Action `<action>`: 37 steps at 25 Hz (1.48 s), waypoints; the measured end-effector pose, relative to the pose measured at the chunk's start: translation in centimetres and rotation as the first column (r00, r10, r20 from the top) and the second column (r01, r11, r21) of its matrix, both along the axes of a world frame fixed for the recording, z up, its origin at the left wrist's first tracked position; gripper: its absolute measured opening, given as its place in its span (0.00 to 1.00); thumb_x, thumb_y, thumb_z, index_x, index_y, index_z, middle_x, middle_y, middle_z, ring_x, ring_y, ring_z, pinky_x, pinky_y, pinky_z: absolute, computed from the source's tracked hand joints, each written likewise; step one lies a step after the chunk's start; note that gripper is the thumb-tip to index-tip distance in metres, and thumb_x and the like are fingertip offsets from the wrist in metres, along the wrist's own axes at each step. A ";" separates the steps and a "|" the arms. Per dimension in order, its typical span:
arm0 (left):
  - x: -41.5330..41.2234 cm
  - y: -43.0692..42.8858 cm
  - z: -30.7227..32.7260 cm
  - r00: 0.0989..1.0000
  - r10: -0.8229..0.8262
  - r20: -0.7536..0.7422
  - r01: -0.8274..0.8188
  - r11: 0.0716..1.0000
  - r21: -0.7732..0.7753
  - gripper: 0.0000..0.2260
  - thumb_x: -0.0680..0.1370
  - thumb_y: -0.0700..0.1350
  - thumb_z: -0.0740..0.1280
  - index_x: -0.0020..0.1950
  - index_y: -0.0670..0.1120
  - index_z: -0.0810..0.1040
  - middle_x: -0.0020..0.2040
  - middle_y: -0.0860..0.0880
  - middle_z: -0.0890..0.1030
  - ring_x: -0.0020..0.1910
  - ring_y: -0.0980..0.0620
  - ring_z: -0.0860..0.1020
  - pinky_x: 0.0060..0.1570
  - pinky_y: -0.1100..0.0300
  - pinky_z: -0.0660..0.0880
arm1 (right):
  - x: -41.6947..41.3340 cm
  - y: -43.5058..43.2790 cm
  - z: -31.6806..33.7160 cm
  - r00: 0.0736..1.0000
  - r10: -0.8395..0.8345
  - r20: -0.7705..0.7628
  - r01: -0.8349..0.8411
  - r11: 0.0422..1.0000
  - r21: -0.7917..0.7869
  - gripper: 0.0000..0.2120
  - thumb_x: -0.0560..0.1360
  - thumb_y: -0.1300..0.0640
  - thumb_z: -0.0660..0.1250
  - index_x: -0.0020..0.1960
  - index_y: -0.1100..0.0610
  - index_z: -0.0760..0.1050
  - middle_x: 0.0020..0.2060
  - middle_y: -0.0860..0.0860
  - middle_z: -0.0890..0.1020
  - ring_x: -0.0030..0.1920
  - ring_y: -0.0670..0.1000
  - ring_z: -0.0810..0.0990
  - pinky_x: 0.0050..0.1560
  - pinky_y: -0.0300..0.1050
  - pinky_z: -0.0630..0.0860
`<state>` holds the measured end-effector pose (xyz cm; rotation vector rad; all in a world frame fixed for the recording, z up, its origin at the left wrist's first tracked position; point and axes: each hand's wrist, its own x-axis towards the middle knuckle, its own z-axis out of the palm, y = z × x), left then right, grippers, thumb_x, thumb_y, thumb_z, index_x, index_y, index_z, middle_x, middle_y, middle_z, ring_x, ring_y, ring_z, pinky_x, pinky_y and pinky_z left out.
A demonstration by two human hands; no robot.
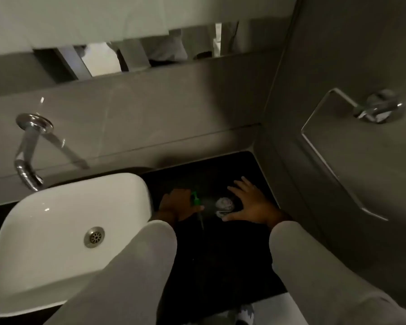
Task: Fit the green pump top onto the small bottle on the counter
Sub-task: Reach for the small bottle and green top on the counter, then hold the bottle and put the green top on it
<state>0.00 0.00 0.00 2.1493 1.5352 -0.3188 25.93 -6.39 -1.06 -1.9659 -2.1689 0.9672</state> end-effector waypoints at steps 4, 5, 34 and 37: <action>1.7 -0.4 -3.9 0.959 0.279 0.039 -0.276 0.959 -0.066 0.30 0.76 0.66 0.65 0.66 0.43 0.76 0.63 0.39 0.80 0.61 0.37 0.78 0.58 0.46 0.77 | -0.5 -0.4 -3.3 0.969 -0.110 -0.223 0.115 0.993 0.010 0.42 0.63 0.38 0.78 0.72 0.50 0.71 0.79 0.50 0.60 0.82 0.53 0.47 0.79 0.60 0.55; 2.1 -0.1 -4.4 0.934 0.352 0.065 -0.346 0.934 -0.088 0.29 0.76 0.65 0.66 0.65 0.42 0.77 0.61 0.39 0.81 0.60 0.37 0.79 0.57 0.46 0.77 | -0.7 -0.4 -3.8 0.948 -0.147 -0.284 0.155 0.988 0.007 0.37 0.64 0.42 0.79 0.69 0.51 0.74 0.78 0.51 0.63 0.81 0.53 0.49 0.79 0.60 0.56; 6.1 3.5 3.4 0.574 0.110 0.812 -0.434 0.881 0.187 0.13 0.72 0.57 0.76 0.55 0.61 0.82 0.48 0.66 0.84 0.51 0.63 0.82 0.53 0.66 0.78 | -0.9 4.1 -2.7 0.969 -0.176 -0.174 0.166 0.984 -0.071 0.24 0.66 0.41 0.77 0.59 0.47 0.81 0.78 0.47 0.62 0.81 0.57 0.44 0.76 0.70 0.40; 6.3 3.1 1.7 0.608 0.144 0.781 -0.400 0.905 0.145 0.13 0.71 0.54 0.77 0.53 0.53 0.85 0.49 0.59 0.85 0.51 0.64 0.81 0.51 0.70 0.75 | -0.9 4.2 -2.8 0.969 -0.174 -0.176 0.163 0.984 -0.074 0.24 0.66 0.40 0.76 0.59 0.46 0.81 0.79 0.47 0.61 0.81 0.57 0.43 0.76 0.70 0.40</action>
